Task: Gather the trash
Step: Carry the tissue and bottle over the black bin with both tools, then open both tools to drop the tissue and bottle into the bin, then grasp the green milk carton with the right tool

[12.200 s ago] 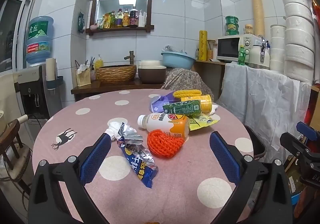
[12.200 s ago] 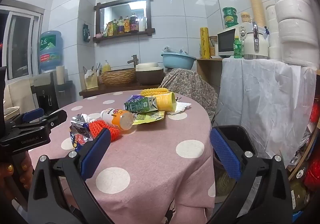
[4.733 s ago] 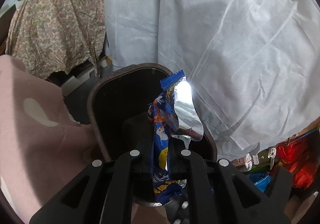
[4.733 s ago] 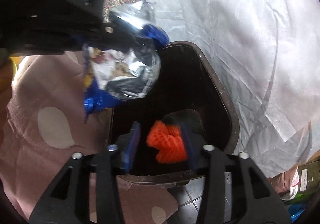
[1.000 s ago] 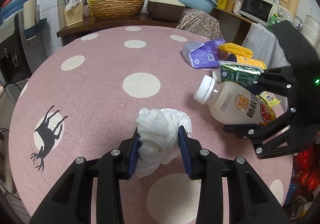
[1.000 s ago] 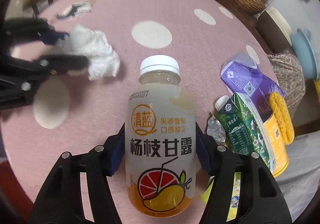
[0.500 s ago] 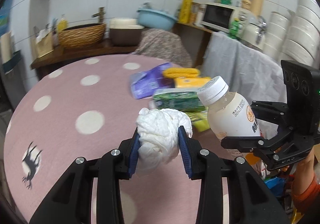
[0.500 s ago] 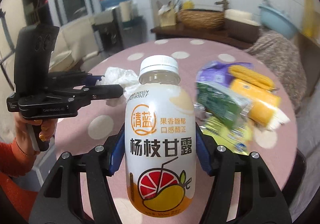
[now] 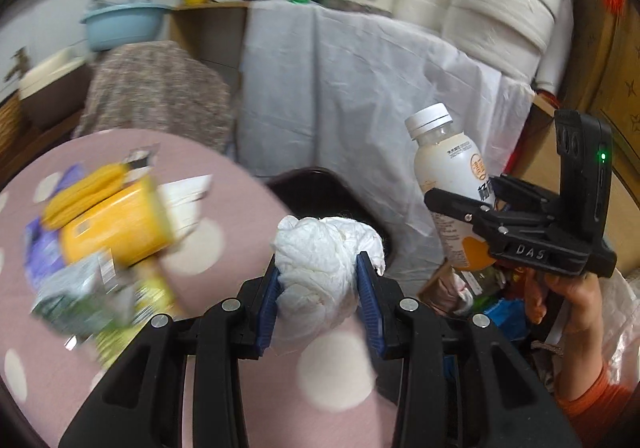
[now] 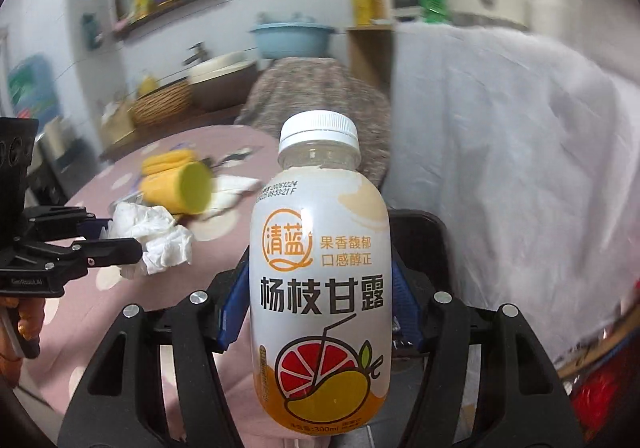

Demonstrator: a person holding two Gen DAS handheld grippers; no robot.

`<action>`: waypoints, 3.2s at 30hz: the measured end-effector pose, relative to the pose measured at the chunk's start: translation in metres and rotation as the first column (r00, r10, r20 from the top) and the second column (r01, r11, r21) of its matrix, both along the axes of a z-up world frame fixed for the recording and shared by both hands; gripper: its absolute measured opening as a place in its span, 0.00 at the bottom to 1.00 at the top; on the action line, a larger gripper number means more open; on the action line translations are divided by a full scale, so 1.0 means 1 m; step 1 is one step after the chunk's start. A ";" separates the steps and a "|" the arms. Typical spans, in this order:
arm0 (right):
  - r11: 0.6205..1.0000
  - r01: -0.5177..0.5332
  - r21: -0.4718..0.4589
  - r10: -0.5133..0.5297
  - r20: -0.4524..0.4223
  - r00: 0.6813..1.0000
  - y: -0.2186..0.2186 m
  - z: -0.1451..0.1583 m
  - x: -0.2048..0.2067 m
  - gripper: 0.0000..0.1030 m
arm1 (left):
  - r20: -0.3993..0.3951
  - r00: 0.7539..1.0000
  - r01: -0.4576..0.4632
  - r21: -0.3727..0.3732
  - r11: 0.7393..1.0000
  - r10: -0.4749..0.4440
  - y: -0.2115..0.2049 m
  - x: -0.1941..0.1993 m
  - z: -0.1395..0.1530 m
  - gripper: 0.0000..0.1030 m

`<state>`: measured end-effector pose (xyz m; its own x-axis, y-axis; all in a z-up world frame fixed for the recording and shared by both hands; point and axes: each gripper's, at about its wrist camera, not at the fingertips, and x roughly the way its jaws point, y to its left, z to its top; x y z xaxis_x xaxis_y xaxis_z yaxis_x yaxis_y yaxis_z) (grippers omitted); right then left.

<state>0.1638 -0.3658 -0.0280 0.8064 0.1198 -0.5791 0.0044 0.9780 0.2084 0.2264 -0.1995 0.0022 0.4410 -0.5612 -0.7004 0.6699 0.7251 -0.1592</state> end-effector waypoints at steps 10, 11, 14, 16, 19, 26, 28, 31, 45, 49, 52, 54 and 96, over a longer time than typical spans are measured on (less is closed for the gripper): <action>0.976 0.215 0.044 -0.211 -0.081 0.974 -0.071 -0.058 -0.011 0.60 | -0.123 0.992 0.048 0.250 0.967 -0.017 -0.148 0.072 -0.072 0.36; 0.973 0.224 0.051 -0.219 -0.092 0.971 -0.075 -0.064 -0.011 0.60 | -0.139 0.990 0.047 0.270 0.962 -0.010 -0.156 0.078 -0.081 0.36; 0.971 0.233 0.058 -0.226 -0.114 0.968 -0.088 -0.075 -0.007 0.60 | -0.173 0.985 0.053 0.327 0.943 0.004 -0.178 0.092 -0.107 0.36; 0.969 0.241 0.055 -0.233 -0.130 0.964 -0.097 -0.083 -0.002 0.60 | -0.199 0.980 0.053 0.359 0.932 0.021 -0.190 0.101 -0.122 0.36; 0.965 0.252 0.075 -0.239 -0.147 0.960 -0.103 -0.093 0.002 0.60 | -0.227 0.973 0.040 0.378 0.925 0.051 -0.197 0.112 -0.140 0.36; 0.959 0.267 0.096 -0.247 -0.185 0.951 -0.115 -0.118 0.019 0.60 | -0.236 0.969 0.038 0.413 0.910 0.067 -0.209 0.125 -0.157 0.46; 0.960 0.263 0.101 -0.240 -0.193 0.951 -0.115 -0.122 0.026 0.60 | -0.237 0.969 0.033 0.415 0.909 0.073 -0.208 0.127 -0.155 0.53; 0.962 0.251 0.110 -0.224 -0.209 0.952 -0.115 -0.129 0.041 0.60 | -0.219 0.973 0.021 0.398 0.917 0.073 -0.204 0.127 -0.142 0.60; 0.995 0.032 0.090 0.015 -0.475 0.880 -0.064 -0.203 0.196 0.60 | 0.029 0.999 -0.044 0.107 0.993 0.041 -0.091 0.057 -0.003 0.80; 0.998 -0.023 0.050 0.048 -0.605 0.795 -0.047 -0.244 0.235 0.60 | 0.078 0.993 -0.091 0.049 0.995 0.087 -0.044 0.036 0.016 0.83; 0.999 -0.042 0.031 0.052 -0.676 0.735 -0.043 -0.270 0.253 0.60 | 0.087 0.987 -0.139 0.006 0.990 0.138 -0.011 0.026 0.023 0.83; 0.998 -0.048 0.031 0.056 -0.719 0.693 -0.043 -0.285 0.264 0.60 | 0.092 0.980 -0.178 -0.011 0.984 0.178 0.008 0.023 0.027 0.83; 0.978 -0.172 0.120 0.179 -0.056 0.982 0.034 -0.047 0.074 0.82 | -0.017 0.792 -0.610 -0.055 0.791 0.610 0.255 -0.040 -0.023 0.83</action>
<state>0.2379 -0.3323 -0.0748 0.7275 0.3245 -0.6045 -0.1479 0.9345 0.3237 0.1863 0.0555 -0.0209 0.7059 -0.2126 -0.6756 0.0919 0.9733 -0.2103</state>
